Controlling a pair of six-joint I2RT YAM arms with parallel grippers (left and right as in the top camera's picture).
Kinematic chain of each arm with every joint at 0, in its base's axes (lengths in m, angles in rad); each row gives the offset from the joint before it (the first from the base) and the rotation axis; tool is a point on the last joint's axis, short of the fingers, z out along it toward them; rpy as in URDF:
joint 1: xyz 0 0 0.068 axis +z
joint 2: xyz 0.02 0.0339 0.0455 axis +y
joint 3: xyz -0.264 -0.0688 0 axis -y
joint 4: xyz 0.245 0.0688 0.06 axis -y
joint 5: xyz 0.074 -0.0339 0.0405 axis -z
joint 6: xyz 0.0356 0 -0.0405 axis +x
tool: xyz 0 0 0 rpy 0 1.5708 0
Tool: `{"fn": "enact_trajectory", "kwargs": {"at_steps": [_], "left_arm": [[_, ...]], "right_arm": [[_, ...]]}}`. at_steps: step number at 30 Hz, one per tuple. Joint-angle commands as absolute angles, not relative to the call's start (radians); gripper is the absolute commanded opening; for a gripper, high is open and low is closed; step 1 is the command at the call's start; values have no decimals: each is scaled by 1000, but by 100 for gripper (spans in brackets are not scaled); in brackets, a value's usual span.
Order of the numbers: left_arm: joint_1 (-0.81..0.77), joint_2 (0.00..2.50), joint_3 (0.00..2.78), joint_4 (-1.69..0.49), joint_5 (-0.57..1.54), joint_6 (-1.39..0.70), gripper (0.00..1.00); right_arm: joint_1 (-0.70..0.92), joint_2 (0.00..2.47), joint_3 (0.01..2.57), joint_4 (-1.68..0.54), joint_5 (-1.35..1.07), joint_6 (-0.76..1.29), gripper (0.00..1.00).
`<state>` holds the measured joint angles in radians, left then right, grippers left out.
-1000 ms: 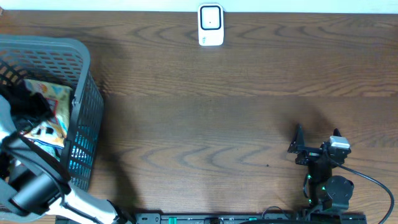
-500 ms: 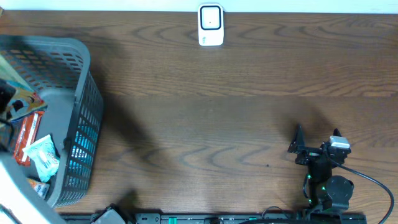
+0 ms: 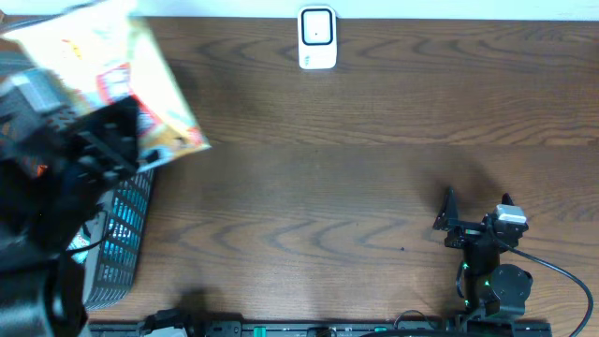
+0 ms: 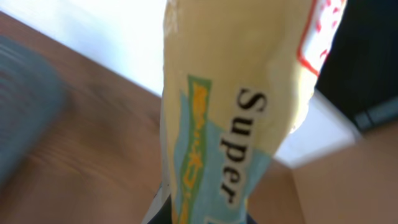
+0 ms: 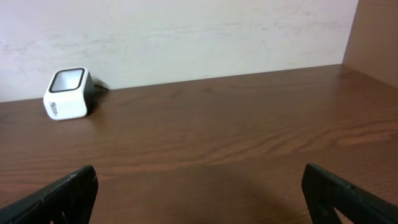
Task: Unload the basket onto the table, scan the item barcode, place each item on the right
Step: 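Carry the yellow snack bag to the table center and release it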
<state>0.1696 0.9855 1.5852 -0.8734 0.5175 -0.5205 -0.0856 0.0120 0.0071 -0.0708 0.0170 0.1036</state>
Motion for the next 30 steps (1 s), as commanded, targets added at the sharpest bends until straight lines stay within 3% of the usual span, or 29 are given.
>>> {"fn": "enact_trajectory", "kwargs": {"at_steps": [1,8,14,24,30], "left_arm": [[24,1042,1545,-854,466,-530,7],[-256,1234,1520,-817,322,-549,7],[-443,1454,1520,-706,319,-548,7],[-591,1755,1520,-616,320,-550,7],[-643,1826,1506,-607,269,-692,7]], "right_arm": [[-79,7,6,-75,24,116,99],[-79,7,6,-75,24,115,99],[-79,7,6,-75,24,116,99],[-79,7,6,-75,24,116,99],[-79,7,6,-75,24,115,99]]}}
